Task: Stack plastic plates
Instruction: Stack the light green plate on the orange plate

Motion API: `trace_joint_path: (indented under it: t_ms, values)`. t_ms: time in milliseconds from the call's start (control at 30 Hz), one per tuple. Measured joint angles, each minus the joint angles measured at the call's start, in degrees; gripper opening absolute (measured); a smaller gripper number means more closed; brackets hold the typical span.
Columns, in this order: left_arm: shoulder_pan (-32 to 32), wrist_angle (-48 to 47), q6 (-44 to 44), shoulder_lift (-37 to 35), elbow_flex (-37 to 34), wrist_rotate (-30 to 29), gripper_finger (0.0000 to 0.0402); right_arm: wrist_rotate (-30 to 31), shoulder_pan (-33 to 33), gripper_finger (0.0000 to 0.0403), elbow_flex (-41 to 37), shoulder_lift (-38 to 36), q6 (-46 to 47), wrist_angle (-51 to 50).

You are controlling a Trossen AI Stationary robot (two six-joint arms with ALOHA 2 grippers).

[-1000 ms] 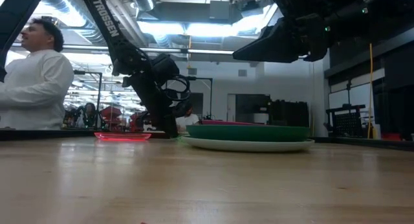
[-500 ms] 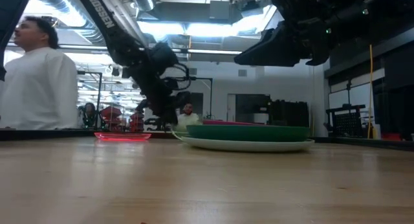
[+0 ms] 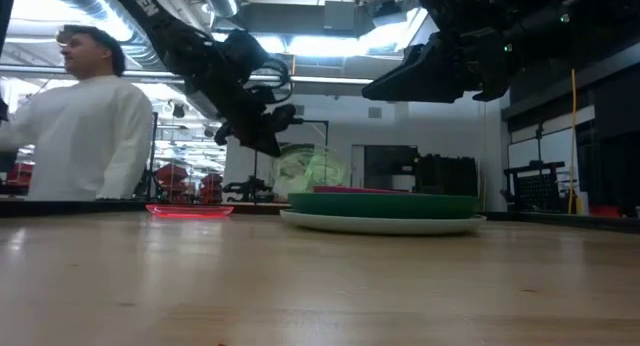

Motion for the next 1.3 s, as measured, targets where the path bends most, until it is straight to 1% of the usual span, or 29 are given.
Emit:
trace_joint_path:
  t_ms: [100,367,433,567,700,833,967,1167,1300]
  values:
    - [-0.7,0.3,0.0,-1.2,0.0,0.7,0.0004,0.0,0.0,0.0129,0.0,0.0,0.0,0.0]
    - [-4.3,0.7,-0.1,-2.3,0.0,8.3,0.0004,0.0,0.0,0.0129,0.0,0.0,0.0,-0.2]
    - [-5.5,0.8,-0.2,-2.3,0.0,9.3,0.0004,0.0,0.0,0.0129,0.0,0.0,0.1,0.1]
    - [-8.4,0.7,-0.2,-2.3,0.0,9.2,0.0004,0.0,0.0,0.0129,0.0,0.0,2.0,0.4]
    - [-10.9,0.7,-0.4,-2.3,0.0,9.1,0.0004,-0.5,1.3,0.0129,0.0,0.0,2.1,3.2]
    - [-12.9,1.1,-1.7,-2.3,0.0,9.0,0.0004,-0.5,4.6,0.0129,0.0,-0.6,-1.4,5.9]
    - [-14.3,2.1,-3.1,-2.3,0.0,9.0,0.0004,0.8,8.1,0.0129,0.0,-3.1,-5.9,6.8]
    - [-15.8,4.6,-2.9,-2.2,0.0,7.4,0.0004,0.9,11.3,0.0129,0.0,-5.2,-6.4,6.7]
    - [-15.9,6.3,-3.2,-2.2,0.0,7.9,0.0004,0.9,11.7,0.0129,0.0,-5.2,-6.4,6.3]
